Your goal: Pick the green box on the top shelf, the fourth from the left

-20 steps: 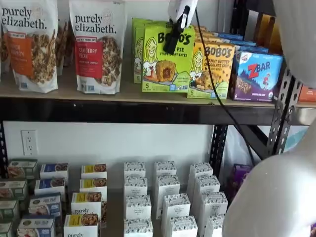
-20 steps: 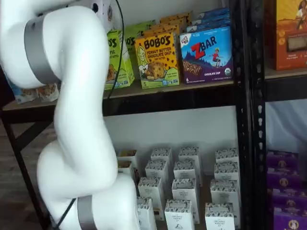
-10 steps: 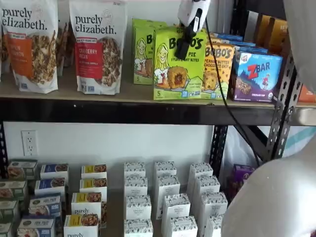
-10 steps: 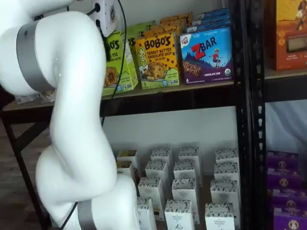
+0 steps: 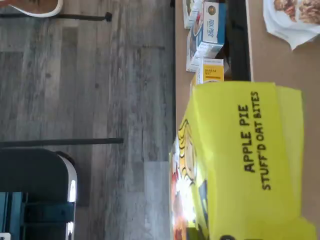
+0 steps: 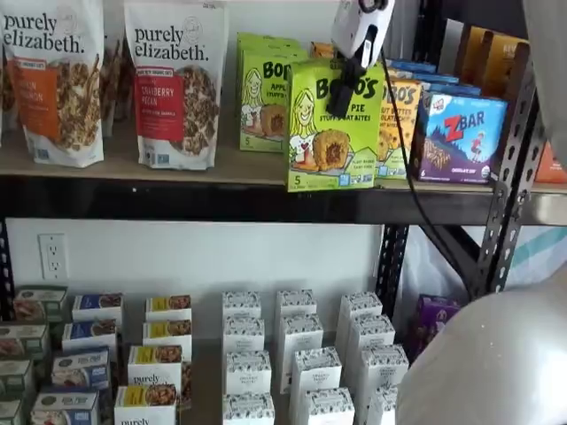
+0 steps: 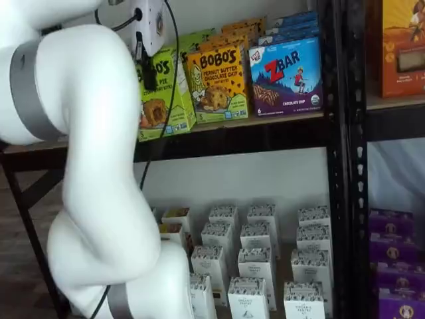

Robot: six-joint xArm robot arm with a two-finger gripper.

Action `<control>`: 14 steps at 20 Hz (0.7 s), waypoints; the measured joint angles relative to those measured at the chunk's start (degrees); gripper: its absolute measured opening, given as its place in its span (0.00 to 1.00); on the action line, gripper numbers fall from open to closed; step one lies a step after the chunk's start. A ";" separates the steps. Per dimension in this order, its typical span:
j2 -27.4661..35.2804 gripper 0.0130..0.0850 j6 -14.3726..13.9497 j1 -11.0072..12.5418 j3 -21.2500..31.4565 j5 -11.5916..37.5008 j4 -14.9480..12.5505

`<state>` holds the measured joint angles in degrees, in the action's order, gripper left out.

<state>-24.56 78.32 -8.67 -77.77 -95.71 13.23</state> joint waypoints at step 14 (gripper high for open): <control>-5.12 0.17 3.81 3.37 6.61 0.61 -1.25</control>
<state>-29.68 82.14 -5.30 -71.17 -95.10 11.99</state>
